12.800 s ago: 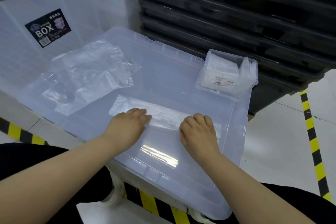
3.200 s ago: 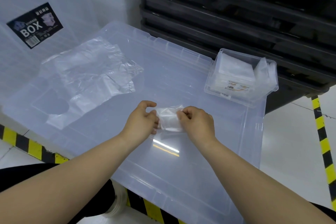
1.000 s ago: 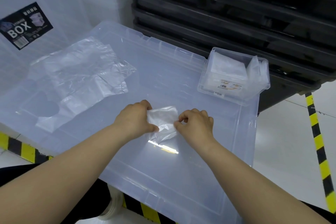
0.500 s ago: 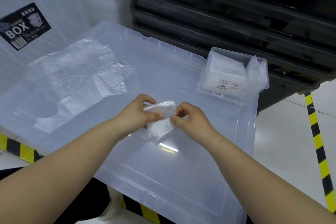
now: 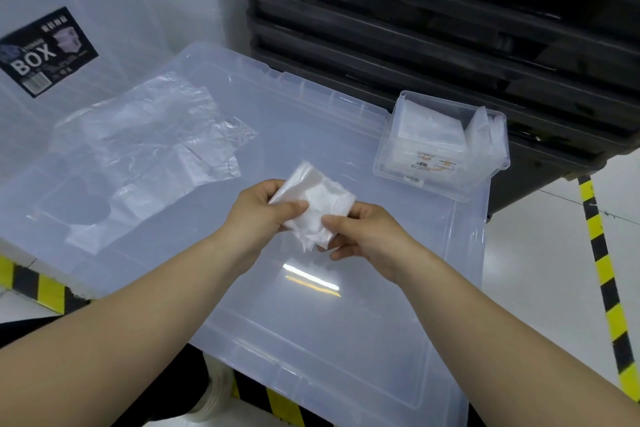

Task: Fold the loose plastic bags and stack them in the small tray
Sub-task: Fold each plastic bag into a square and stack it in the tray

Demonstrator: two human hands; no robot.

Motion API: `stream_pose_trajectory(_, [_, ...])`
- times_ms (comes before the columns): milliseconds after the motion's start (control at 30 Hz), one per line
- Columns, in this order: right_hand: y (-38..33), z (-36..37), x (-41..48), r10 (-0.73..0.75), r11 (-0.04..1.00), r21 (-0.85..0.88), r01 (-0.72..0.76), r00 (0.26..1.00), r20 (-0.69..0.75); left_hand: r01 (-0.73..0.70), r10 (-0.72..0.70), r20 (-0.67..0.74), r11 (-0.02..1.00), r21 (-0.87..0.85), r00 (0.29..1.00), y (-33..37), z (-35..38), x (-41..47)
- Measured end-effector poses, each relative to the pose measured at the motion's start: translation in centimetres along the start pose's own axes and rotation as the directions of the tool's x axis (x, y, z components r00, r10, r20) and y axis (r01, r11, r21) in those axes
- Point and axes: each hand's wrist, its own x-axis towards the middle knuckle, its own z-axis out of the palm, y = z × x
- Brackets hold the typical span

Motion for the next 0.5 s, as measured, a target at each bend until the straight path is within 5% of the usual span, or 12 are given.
stream_pose_trajectory(300, [0.0, -0.1, 0.2, -0.044, 0.997, -0.073, 0.034, 0.989, -0.140, 0.038, -0.036, -0.022, 0.994, 0.103, 0.999, 0.1, -0.2, -0.1])
stream_pose_trajectory(400, [0.2, 0.1, 0.7, -0.073, 0.995, -0.090, 0.047, 0.947, -0.313, -0.176, 0.263, -0.187, 0.906, 0.385, 0.947, 0.7, -0.6, 0.1])
stream_pose_trajectory(500, [-0.7, 0.3, 0.4, -0.031, 0.993, 0.100, 0.064, 0.951, -0.307, -0.348, 0.545, -0.104, 0.659, 0.666, 0.832, 1.3, -0.9, -0.4])
